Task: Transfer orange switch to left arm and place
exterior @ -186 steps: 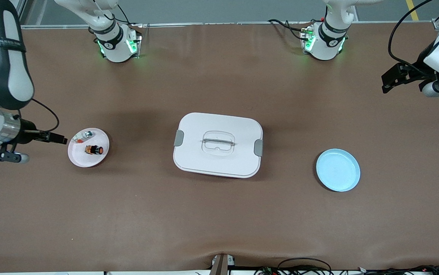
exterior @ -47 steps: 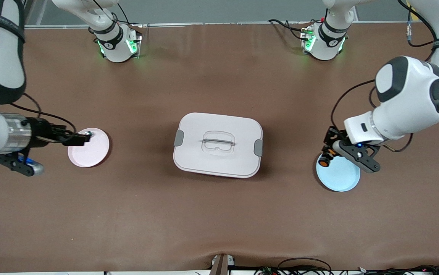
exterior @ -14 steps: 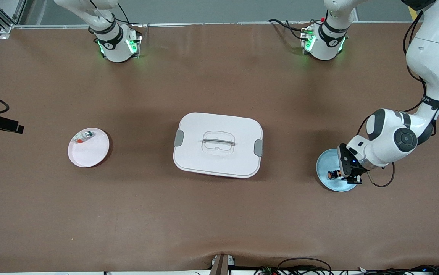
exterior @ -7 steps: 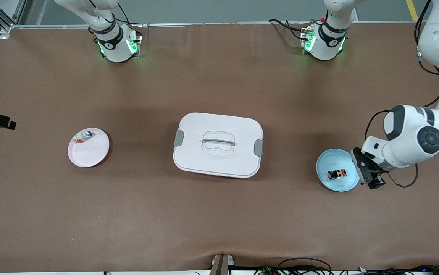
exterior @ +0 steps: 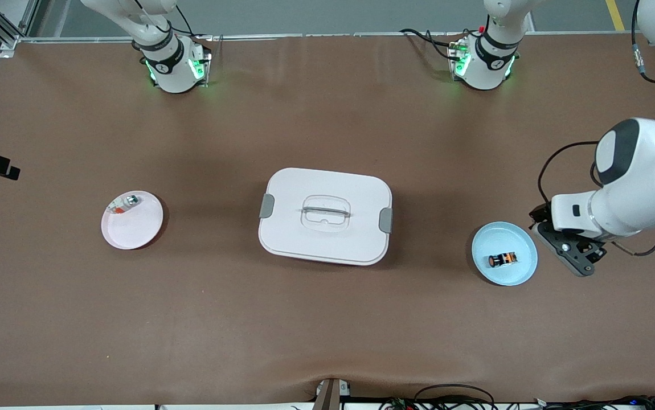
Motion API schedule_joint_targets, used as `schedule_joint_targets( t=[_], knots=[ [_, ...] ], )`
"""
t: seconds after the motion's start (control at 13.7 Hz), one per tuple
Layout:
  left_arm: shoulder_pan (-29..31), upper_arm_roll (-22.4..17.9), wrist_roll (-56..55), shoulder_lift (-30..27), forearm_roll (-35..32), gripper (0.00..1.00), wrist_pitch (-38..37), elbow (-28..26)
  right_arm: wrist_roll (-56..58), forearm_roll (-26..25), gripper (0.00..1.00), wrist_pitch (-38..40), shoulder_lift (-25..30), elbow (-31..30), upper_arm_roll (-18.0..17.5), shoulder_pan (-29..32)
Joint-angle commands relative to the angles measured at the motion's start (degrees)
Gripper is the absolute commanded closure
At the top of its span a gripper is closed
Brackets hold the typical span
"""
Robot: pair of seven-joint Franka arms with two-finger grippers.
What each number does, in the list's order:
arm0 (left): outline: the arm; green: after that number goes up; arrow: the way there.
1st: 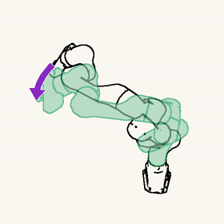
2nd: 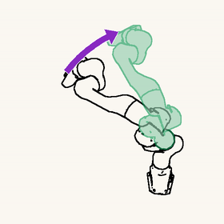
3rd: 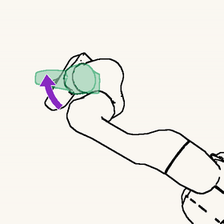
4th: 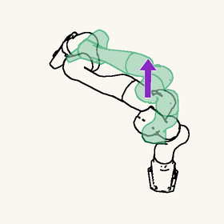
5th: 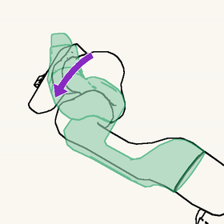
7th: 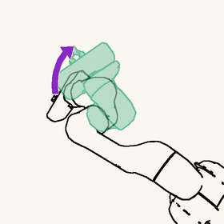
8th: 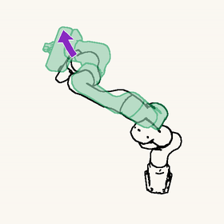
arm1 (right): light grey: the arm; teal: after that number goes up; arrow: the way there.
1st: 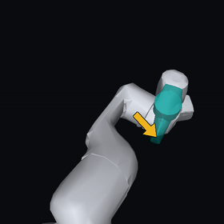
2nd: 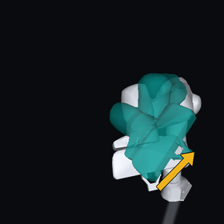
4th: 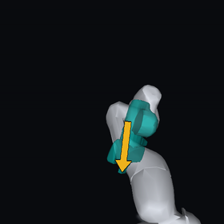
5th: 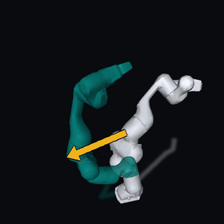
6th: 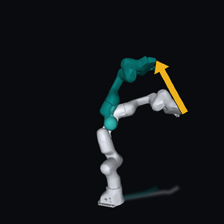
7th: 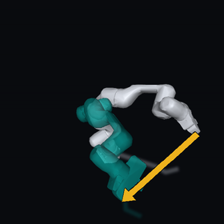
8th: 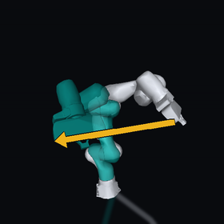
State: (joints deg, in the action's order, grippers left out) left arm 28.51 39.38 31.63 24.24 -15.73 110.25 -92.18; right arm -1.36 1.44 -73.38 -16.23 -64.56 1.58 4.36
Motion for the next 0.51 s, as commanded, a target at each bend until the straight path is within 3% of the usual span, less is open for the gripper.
schedule_joint_targets(
  t=[0.0,0.44],
  knots=[
    [0.23,1.66,-12.51,-1.91,2.54,0.00,-7.13,4.54,0.39,-0.56,0.00,-1.50,4.37,-5.40,-0.09,-1.02],
    [0.23,2.54,-34.68,-7.18,2.63,0.00,-15.14,8.51,0.31,-0.74,0.00,-1.77,6.30,-7.95,0.09,-2.61]
  ],
)
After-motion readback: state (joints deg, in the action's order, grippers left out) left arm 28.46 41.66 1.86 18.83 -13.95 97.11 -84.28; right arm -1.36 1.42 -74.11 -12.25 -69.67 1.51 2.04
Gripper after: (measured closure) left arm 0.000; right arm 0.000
